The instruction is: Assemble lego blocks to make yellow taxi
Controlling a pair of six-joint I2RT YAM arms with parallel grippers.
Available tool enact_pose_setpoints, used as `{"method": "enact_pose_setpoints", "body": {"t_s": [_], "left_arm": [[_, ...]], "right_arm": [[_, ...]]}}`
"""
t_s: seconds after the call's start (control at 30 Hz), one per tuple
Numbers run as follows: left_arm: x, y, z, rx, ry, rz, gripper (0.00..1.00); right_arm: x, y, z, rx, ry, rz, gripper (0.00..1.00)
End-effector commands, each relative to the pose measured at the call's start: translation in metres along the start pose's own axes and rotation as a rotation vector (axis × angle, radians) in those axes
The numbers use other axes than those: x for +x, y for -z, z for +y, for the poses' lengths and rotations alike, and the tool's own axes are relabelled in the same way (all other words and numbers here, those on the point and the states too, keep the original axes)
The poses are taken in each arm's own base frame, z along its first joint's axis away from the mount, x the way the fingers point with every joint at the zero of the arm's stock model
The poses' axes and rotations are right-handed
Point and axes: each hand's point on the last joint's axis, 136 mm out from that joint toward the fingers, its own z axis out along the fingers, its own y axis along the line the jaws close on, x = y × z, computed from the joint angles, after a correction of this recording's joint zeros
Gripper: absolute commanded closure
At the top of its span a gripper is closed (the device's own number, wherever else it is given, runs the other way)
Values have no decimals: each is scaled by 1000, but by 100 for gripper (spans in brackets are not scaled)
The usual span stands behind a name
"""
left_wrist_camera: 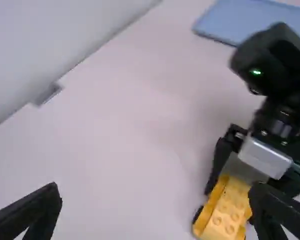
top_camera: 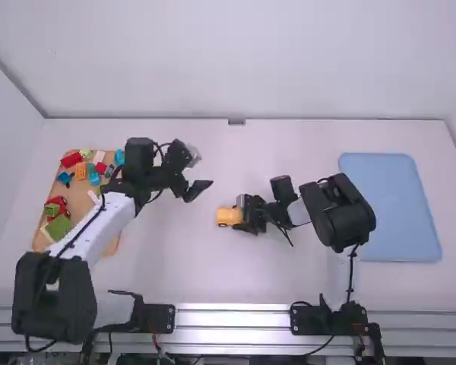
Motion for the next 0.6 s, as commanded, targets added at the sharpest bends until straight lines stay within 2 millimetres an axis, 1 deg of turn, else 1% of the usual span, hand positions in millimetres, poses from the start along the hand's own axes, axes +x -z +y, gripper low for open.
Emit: {"method": "enact_pose_setpoints", "body": {"t_s": [0.0,0.07,0.13,0.17,0.2,0.27,0.33,0.37,0.4,0.43,0.5,0.53,0.57], "left_arm": [[9,21,34,-222,177,56,1],[10,31,42,-283,208,65,1],[10,47,55,-380,266,62,1],[11,57,64,-445,330,56,1],[12,62,69,-478,357,52,1],[21,87,90,-646,478,54,1],[30,105,101,-750,526,70,1],[33,113,105,-787,536,82,1],[38,126,111,-850,550,102,1],[40,135,115,-888,567,113,1],[42,148,121,-943,577,137,1],[43,164,127,-1009,590,156,1],[43,172,130,-1043,593,164,1]], "right_arm": [[-11,13,-22,105,-37,61,23],[-11,20,-25,143,-34,124,21],[-13,31,-24,170,-18,202,15],[-15,38,-22,191,-17,249,3],[-17,43,-22,205,-20,275,0],[-23,57,-21,248,-16,343,1],[-29,66,-20,276,-5,371,2],[-33,70,-20,288,2,380,2],[-39,73,-19,302,16,383,2],[-45,76,-19,310,28,382,1],[-51,78,-20,326,44,378,2],[-57,80,-20,334,58,371,1],[-59,80,-21,338,64,365,2]]}}
